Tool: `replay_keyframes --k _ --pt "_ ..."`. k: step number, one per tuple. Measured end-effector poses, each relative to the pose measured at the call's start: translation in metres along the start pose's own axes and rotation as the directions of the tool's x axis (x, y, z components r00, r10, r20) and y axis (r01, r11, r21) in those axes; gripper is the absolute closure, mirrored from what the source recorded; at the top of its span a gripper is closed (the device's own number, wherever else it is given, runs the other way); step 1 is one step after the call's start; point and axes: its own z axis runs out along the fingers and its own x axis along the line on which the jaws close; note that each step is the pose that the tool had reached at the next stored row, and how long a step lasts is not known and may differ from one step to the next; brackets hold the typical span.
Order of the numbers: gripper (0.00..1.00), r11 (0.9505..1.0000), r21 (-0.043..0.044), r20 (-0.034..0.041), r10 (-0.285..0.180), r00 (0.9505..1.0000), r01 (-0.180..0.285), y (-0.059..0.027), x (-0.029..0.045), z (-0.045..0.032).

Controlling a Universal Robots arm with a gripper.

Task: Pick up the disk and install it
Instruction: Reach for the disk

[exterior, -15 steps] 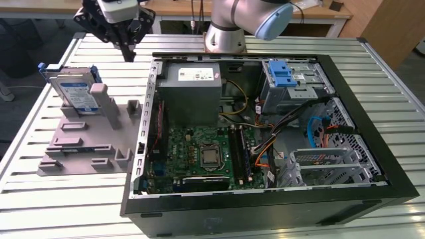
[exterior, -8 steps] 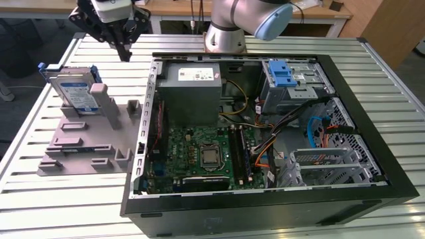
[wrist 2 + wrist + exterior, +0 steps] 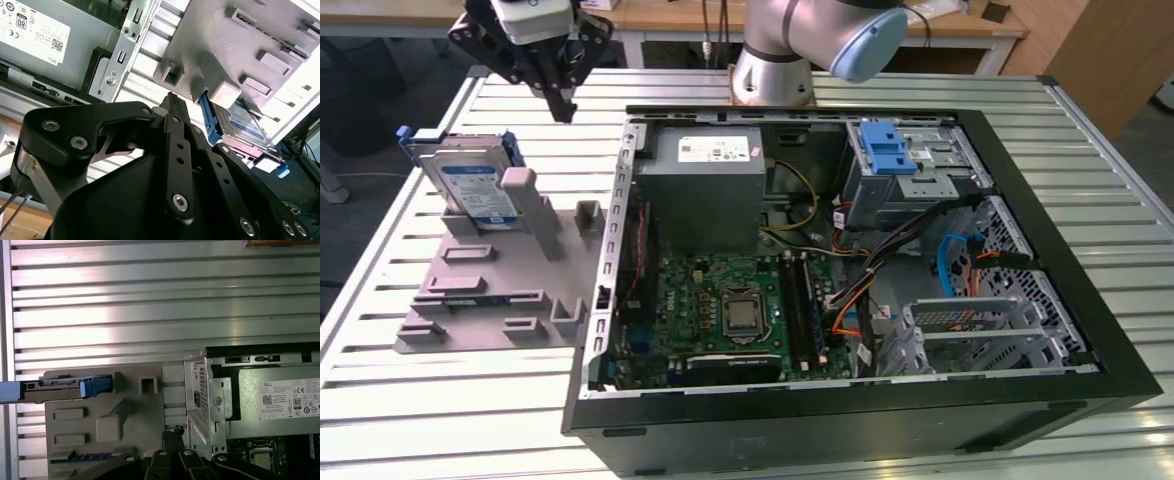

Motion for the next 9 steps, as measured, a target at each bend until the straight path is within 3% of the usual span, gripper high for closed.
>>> replay_keyframes --k 9 --pt "0.89 1.0 0.0 0.0 0.0 1.0 0.0 0.0022 0.0071 0.0004"
